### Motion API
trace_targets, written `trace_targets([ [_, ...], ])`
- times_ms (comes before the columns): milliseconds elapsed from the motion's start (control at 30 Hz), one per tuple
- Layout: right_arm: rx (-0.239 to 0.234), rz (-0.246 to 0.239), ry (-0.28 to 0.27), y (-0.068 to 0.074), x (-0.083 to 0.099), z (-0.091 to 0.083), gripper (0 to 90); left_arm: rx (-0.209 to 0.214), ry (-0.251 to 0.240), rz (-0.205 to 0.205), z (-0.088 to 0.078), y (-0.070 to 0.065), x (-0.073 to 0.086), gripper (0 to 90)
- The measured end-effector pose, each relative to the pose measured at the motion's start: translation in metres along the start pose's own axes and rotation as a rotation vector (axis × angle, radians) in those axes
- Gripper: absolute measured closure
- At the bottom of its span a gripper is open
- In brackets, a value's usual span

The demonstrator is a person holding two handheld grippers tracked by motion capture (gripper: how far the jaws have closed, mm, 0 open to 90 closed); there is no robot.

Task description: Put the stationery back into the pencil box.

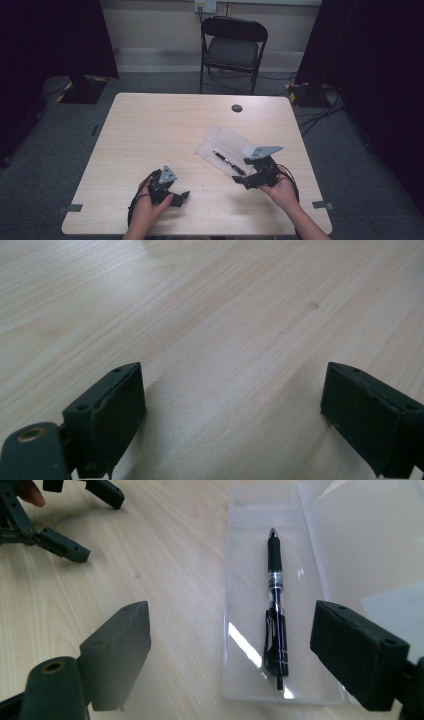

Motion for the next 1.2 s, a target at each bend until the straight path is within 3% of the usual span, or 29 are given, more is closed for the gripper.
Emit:
trace_targets([
  [700, 0.024, 0.013, 0.000, -0.011, 0.038, -0.033, 16.6, 0.000, 0.000, 0.000, 0.000, 0.000, 0.000, 10.2],
  [1200, 0.049, 0.025, 0.020, -0.020, 0.064, -0.040, 16.9, 0.000, 0.000, 0.000, 0.000, 0.000, 0.000, 10.2],
])
Point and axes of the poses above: each handheld gripper's, and its own axes: z roughly forward along the jaws, x roughly out of its underside, y roughly to its left, the point moved 4 cm from there along z, roughly forward along the jaws, and after that the axes turned 5 degrees about -z, right-handed, at the moved point
